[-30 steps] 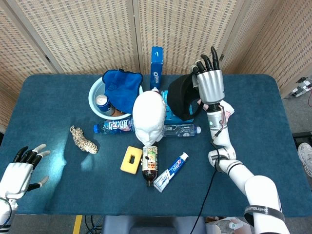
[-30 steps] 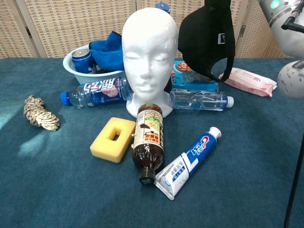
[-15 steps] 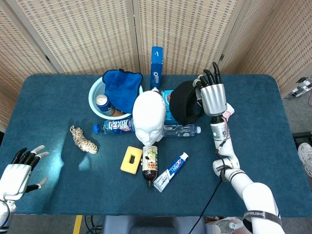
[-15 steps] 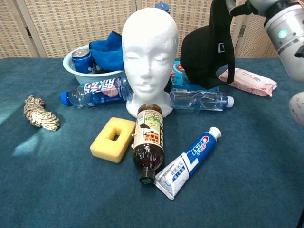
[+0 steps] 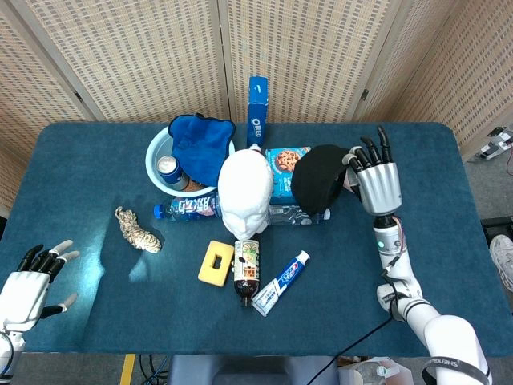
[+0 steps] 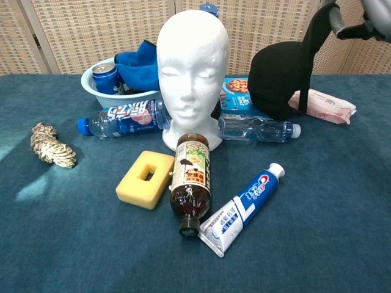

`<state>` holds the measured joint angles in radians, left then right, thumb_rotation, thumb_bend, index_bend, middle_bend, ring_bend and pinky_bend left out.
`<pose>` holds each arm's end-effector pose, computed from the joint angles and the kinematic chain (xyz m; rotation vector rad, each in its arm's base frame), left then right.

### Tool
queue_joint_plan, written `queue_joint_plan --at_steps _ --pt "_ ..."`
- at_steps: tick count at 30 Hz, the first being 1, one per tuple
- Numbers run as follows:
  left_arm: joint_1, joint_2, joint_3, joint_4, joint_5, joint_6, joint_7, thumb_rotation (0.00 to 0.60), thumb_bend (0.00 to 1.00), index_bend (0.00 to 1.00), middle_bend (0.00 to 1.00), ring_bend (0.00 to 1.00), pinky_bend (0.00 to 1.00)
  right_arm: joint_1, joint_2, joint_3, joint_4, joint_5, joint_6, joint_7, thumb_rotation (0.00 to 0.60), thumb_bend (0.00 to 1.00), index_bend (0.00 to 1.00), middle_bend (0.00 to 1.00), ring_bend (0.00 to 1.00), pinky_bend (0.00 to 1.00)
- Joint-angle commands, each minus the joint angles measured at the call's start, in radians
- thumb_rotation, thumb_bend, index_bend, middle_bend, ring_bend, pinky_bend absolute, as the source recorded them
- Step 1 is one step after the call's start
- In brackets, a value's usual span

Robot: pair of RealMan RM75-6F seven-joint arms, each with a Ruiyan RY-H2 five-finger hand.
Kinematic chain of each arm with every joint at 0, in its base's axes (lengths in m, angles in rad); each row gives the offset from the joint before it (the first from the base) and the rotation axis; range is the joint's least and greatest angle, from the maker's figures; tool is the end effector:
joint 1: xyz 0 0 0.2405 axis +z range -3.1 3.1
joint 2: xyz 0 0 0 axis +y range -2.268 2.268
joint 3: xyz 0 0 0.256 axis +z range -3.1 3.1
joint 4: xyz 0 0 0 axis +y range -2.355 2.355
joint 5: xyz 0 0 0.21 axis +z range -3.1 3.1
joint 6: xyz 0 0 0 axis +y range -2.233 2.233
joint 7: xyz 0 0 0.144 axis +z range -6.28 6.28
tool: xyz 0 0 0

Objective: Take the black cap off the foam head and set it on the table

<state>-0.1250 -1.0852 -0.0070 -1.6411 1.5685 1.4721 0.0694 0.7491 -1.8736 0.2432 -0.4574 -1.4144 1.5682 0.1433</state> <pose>-0.2962 0.1832 0.1559 -1.5201 -0.8288 -0.8803 -0.2039 -0.4021 0.0702 1.3143 -0.2578 1.2949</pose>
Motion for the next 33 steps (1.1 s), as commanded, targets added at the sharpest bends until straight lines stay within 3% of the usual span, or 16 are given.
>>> queue_joint_plan --at_steps 1,14,18,22,28,33 --pt "0.002 -0.001 0.001 0.0 0.002 0.003 -0.001 0.6 0.17 0.26 0.14 0.18 0.07 -0.031 0.028 -0.006 -0.035 -0.005 0.019 -0.005 0.6 0.6 0.77 0.45 0.22 0.03" --pt "0.007 -0.005 0.005 0.006 0.01 0.01 -0.01 0.6 0.17 0.26 0.15 0.18 0.07 -0.203 0.031 -0.124 -0.074 -0.052 -0.011 -0.02 0.6 0.6 0.78 0.45 0.22 0.03" --pt "0.008 -0.006 0.008 0.004 0.011 0.007 -0.009 0.6 0.17 0.26 0.14 0.18 0.07 -0.244 0.045 -0.151 -0.102 -0.057 -0.047 -0.033 0.6 0.6 0.76 0.41 0.22 0.03" --pt "0.01 -0.007 0.008 0.002 0.013 0.013 -0.007 0.6 0.17 0.26 0.14 0.18 0.07 -0.284 0.078 -0.175 -0.161 -0.062 -0.076 -0.079 0.6 0.48 0.6 0.33 0.16 0.03" --pt "0.009 -0.006 0.009 -0.001 0.018 0.011 -0.002 0.6 0.17 0.26 0.15 0.18 0.07 -0.324 0.157 -0.175 -0.313 -0.038 -0.125 -0.153 0.6 0.03 0.29 0.21 0.05 0.01" --pt "0.009 -0.007 0.01 -0.004 0.019 0.008 0.001 0.6 0.17 0.26 0.15 0.18 0.07 -0.345 0.228 -0.174 -0.434 -0.023 -0.16 -0.23 0.6 0.0 0.12 0.13 0.0 0.0"
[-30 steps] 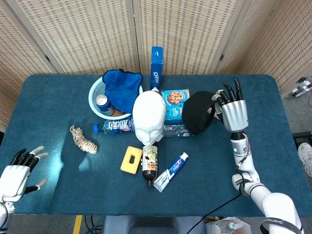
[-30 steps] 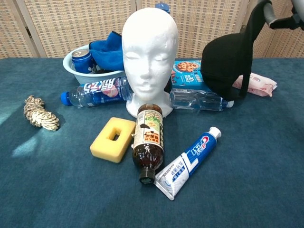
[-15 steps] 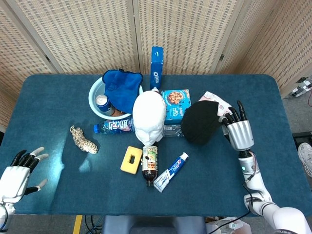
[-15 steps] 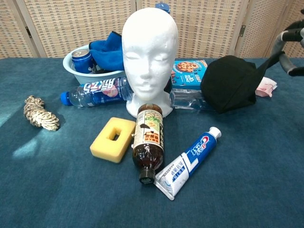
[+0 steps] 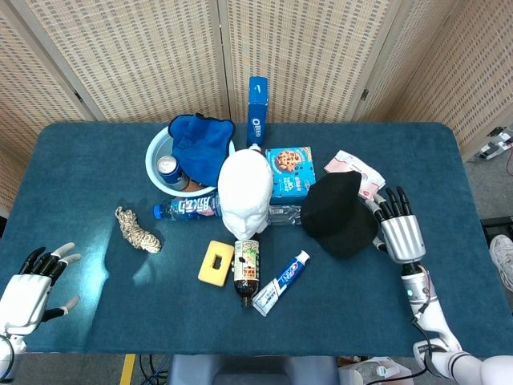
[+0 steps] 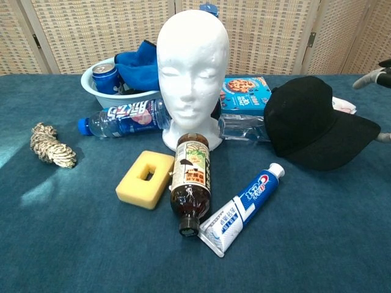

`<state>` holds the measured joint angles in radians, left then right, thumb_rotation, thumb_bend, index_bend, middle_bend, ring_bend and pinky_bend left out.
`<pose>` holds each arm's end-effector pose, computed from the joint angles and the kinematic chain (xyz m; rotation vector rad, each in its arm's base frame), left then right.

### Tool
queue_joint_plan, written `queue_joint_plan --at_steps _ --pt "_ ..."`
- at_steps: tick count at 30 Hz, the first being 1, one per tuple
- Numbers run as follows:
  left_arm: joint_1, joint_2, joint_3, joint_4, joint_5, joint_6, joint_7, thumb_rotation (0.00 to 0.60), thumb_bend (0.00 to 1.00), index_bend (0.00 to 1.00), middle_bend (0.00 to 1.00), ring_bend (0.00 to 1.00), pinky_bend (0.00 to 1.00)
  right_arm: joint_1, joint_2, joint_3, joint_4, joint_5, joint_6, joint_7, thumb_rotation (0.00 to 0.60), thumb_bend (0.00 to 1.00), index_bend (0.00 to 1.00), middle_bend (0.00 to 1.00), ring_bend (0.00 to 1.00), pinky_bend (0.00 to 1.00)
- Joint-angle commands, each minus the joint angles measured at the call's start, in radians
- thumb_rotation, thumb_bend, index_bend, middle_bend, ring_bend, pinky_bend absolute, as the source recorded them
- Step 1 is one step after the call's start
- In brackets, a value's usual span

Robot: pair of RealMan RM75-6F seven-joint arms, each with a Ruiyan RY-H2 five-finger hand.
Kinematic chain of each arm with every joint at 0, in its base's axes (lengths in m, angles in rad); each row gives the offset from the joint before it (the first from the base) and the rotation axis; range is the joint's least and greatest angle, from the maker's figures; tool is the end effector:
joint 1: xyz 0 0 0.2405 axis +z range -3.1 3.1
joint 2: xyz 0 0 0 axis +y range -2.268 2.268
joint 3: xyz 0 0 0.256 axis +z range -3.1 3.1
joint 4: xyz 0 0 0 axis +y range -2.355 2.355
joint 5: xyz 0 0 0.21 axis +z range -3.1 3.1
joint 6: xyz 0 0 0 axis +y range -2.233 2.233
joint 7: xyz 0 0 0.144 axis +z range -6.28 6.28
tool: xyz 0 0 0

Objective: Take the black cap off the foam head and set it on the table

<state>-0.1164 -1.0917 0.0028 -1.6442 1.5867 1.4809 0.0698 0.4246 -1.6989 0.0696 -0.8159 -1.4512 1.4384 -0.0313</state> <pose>-0.2945 0.1782 0.1524 -1.5290 -0.8348 -0.8896 -0.3048 -0.3048 0.0425 1.5207 -0.5449 0.9203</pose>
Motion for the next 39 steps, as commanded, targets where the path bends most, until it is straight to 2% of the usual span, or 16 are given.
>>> queue_joint_plan --at_steps 1,6,10,17,22,25,28,32,39 --pt "0.0 0.0 0.0 -0.001 0.001 0.0 0.002 0.6 0.17 0.26 0.15 0.18 0.07 -0.024 0.066 -0.001 -0.093 0.015 -0.035 -0.068 0.6 0.0 0.09 0.12 0.0 0.0" --pt "0.001 0.003 0.0 -0.004 -0.001 0.0 0.004 0.6 0.17 0.26 0.14 0.18 0.07 -0.038 0.137 -0.01 -0.184 0.032 -0.089 -0.137 0.6 0.0 0.01 0.08 0.0 0.0" --pt "-0.001 0.001 0.0 -0.003 0.004 -0.001 0.003 0.6 0.17 0.26 0.15 0.18 0.07 -0.043 0.187 -0.011 -0.248 0.057 -0.143 -0.178 0.6 0.0 0.0 0.0 0.0 0.0" --pt "-0.005 -0.002 -0.002 -0.004 0.011 -0.001 0.005 0.6 0.17 0.26 0.15 0.18 0.07 -0.06 0.196 0.012 -0.295 0.036 -0.083 -0.17 0.6 0.0 0.0 0.0 0.0 0.0" --pt "-0.002 0.001 -0.005 -0.005 0.004 0.006 0.008 0.6 0.17 0.26 0.14 0.18 0.07 -0.083 0.219 0.034 -0.323 0.002 0.008 -0.119 0.6 0.0 0.02 0.1 0.01 0.01" --pt "-0.001 0.0 -0.008 -0.005 -0.004 0.005 0.012 0.6 0.17 0.26 0.15 0.18 0.07 -0.1 0.258 0.036 -0.361 -0.02 0.045 -0.079 0.6 0.0 0.12 0.18 0.09 0.11" --pt "-0.002 0.0 -0.01 -0.006 -0.009 0.001 0.015 0.6 0.17 0.26 0.15 0.18 0.07 -0.118 0.309 0.033 -0.412 -0.035 0.071 -0.08 0.6 0.0 0.19 0.24 0.14 0.16" --pt "-0.004 0.001 -0.015 -0.009 -0.015 0.0 0.017 0.6 0.17 0.26 0.15 0.18 0.07 -0.151 0.39 0.02 -0.499 -0.041 0.085 -0.095 0.6 0.0 0.22 0.25 0.16 0.17" --pt "-0.004 0.003 -0.019 -0.017 -0.023 0.0 0.031 0.6 0.17 0.26 0.14 0.18 0.07 -0.206 0.522 -0.006 -0.651 -0.03 0.078 -0.074 0.6 0.0 0.23 0.25 0.16 0.19"
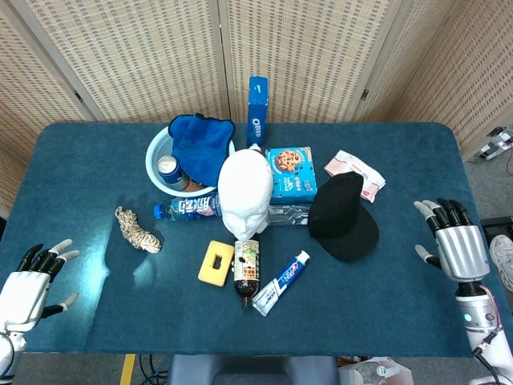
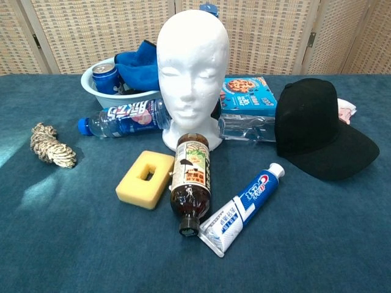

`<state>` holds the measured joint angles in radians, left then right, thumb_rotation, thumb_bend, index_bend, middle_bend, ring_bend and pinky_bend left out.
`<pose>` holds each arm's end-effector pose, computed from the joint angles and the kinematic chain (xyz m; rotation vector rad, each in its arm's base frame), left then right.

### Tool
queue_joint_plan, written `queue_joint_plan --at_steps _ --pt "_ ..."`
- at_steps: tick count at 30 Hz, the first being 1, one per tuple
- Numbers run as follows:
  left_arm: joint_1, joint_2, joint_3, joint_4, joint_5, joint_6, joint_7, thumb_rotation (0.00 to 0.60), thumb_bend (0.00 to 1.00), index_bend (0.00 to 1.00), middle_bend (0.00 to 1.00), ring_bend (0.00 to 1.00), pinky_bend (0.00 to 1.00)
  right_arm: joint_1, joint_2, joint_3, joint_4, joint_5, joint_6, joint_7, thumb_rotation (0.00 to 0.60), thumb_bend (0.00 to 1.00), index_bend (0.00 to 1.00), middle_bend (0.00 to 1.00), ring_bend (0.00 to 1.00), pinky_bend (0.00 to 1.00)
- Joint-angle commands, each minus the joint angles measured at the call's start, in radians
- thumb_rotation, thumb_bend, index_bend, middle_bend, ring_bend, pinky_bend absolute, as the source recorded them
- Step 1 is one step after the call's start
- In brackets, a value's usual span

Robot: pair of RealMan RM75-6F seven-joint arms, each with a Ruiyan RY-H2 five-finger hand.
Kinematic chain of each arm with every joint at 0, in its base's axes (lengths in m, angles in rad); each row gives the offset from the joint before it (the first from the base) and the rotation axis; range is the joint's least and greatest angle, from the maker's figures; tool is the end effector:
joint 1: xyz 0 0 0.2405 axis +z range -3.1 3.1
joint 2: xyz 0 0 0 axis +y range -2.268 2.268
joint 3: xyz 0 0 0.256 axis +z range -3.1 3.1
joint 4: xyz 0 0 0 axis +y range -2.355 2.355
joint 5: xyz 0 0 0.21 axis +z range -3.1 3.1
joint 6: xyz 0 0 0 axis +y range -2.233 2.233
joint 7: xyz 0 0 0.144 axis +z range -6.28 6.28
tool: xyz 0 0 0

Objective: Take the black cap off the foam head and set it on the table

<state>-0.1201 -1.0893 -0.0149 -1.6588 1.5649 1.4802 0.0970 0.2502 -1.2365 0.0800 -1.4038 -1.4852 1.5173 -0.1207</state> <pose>-0.2924 0.1830 0.1553 -1.5085 -0.8169 -0.8823 -0.3027 -0.2423 0.1509 1.4519 -0.5984 0.9034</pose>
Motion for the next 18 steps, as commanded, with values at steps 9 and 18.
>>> queue_joint_plan --at_steps 9,18 --pt "0.012 -0.007 -0.004 -0.009 0.001 0.026 0.015 0.6 0.17 0.26 0.14 0.18 0.07 -0.108 0.128 -0.042 -0.148 0.004 0.04 0.032 0.6 0.0 0.23 0.26 0.16 0.19" --pt "0.017 -0.007 -0.003 -0.015 0.016 0.042 0.015 0.6 0.17 0.26 0.14 0.18 0.07 -0.174 0.136 -0.053 -0.16 -0.005 0.096 0.054 0.6 0.0 0.23 0.26 0.16 0.19"
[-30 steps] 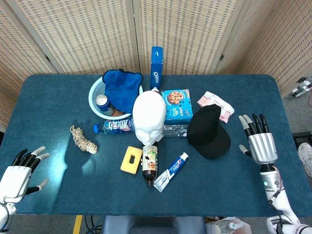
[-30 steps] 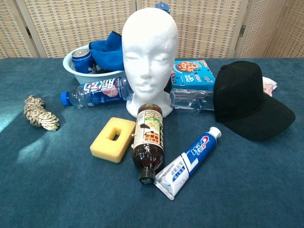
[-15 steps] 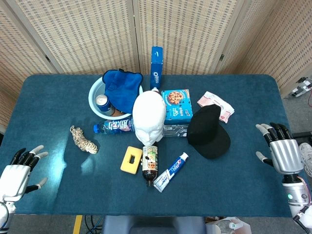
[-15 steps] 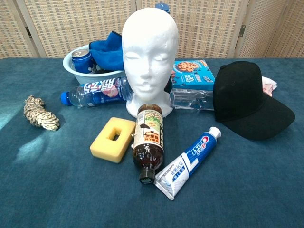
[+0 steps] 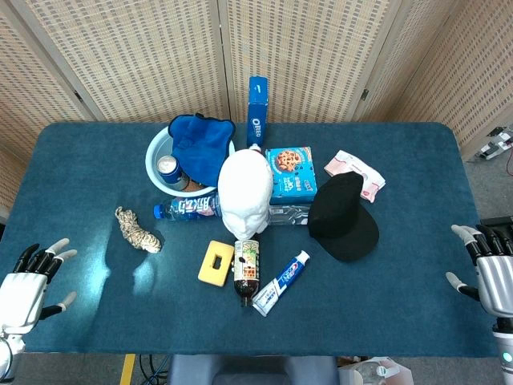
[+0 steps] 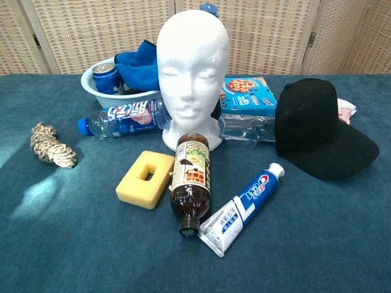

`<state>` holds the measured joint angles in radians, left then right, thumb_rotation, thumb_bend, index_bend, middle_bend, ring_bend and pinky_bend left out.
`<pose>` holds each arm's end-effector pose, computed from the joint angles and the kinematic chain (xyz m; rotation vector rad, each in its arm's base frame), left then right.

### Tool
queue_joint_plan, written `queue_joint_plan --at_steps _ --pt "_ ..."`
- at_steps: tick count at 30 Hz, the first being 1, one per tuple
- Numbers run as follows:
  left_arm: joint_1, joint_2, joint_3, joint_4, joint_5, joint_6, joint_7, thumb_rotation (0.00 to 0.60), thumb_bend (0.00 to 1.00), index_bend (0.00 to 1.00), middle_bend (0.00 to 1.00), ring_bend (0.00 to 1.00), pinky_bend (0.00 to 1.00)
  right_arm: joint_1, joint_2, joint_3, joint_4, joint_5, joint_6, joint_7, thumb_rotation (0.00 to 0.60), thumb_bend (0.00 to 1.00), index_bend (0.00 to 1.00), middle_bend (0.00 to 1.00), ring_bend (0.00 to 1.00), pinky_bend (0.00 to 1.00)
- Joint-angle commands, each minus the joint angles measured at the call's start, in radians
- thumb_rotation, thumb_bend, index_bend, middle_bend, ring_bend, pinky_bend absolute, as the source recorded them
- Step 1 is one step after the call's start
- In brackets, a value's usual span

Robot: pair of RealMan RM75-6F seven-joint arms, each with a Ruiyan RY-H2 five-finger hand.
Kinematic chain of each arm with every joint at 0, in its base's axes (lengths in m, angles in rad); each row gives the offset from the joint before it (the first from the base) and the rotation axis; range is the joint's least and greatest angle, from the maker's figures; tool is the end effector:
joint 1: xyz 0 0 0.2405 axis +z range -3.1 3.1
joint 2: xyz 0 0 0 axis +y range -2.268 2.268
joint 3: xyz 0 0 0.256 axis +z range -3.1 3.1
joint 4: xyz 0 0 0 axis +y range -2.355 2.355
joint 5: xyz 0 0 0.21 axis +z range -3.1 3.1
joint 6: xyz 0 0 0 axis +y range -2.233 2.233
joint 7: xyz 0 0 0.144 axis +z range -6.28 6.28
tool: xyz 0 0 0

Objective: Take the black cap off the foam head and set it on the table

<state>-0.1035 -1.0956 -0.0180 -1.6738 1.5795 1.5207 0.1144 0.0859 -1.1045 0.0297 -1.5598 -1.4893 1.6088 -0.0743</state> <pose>-0.2874 0.1783 0.1572 -1.4841 -0.7937 -0.9089 -0.3170 -0.1773 0.1832 1.3541 -0.7194 0.8585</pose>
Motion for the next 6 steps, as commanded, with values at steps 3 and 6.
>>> queue_joint_plan --at_steps 3,6 --pt "-0.001 -0.006 0.0 0.002 0.003 0.0 -0.003 0.6 0.17 0.26 0.15 0.18 0.07 -0.017 0.002 -0.003 -0.008 -0.006 0.004 0.023 0.6 0.0 0.23 0.26 0.16 0.19" --pt "-0.002 -0.009 0.001 0.007 0.004 -0.004 -0.006 0.6 0.17 0.26 0.15 0.18 0.07 -0.022 -0.001 -0.003 -0.008 -0.009 -0.003 0.034 0.6 0.0 0.23 0.26 0.16 0.19"
